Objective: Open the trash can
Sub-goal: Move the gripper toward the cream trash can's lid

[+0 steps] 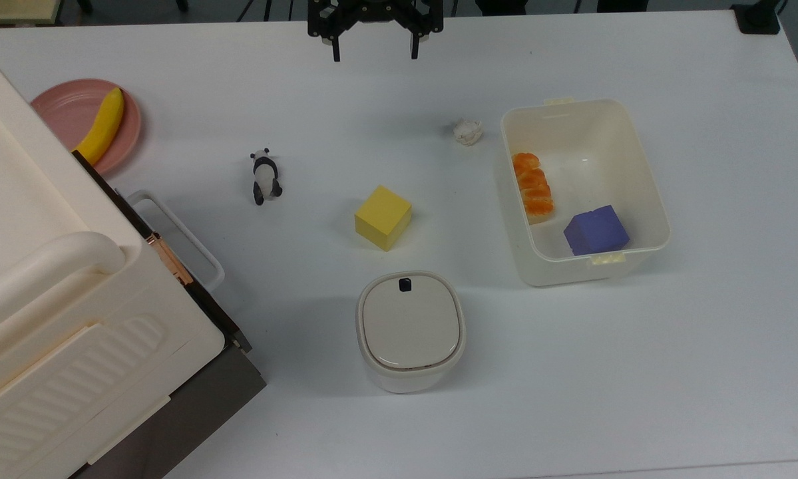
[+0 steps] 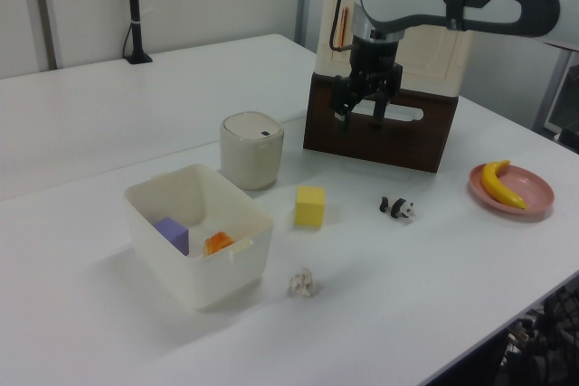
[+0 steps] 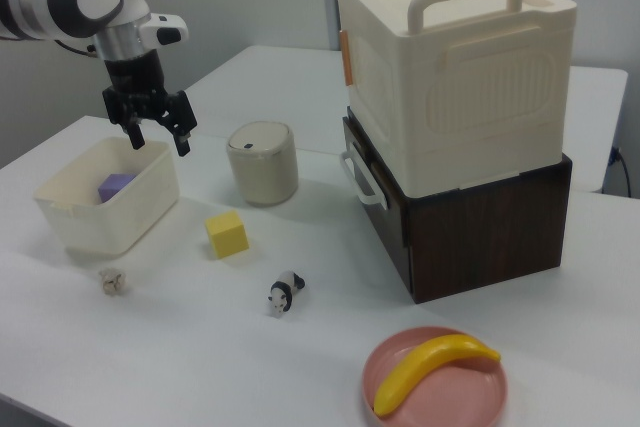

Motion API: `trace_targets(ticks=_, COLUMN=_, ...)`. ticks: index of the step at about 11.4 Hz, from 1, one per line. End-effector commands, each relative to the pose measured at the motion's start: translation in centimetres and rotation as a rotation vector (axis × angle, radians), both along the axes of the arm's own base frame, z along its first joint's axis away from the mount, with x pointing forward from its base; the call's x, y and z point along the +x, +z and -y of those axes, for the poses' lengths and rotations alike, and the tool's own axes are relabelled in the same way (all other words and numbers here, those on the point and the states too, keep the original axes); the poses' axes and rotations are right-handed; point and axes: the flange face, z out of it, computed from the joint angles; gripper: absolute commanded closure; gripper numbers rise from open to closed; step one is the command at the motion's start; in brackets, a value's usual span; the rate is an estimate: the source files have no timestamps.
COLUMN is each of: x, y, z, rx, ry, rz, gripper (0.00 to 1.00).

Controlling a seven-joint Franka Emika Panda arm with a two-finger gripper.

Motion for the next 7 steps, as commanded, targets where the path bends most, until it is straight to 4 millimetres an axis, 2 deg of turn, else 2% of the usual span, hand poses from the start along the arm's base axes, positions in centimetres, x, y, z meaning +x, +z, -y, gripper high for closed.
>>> trace_targets(ticks=1, x=-0.15, y=-0.33, z=-0.29, rx=0.019, ry=0.015, rz=0.007, gripper=0.00)
trace_targets(ticks=2, x=-0.16, y=-0.41, z=-0.12, rx=0.018, ry=0.018, rz=0.003, gripper=0.07)
trace_targets(ticks=3, x=-0.17, y=-0.58, z=0.13, rx=0.020, ry=0.018, rz=0.003, gripper=0.65)
trace_targets(ticks=4, x=-0.05, y=-0.40, z=0.00, rx=0.025, ry=0.024, rz=0.016, gripper=1.00)
trace_targets(ticks=7, x=0.72, y=0.04, z=-0.19, rx=0.064, ry=0.001, rz=0.079, gripper=1.00)
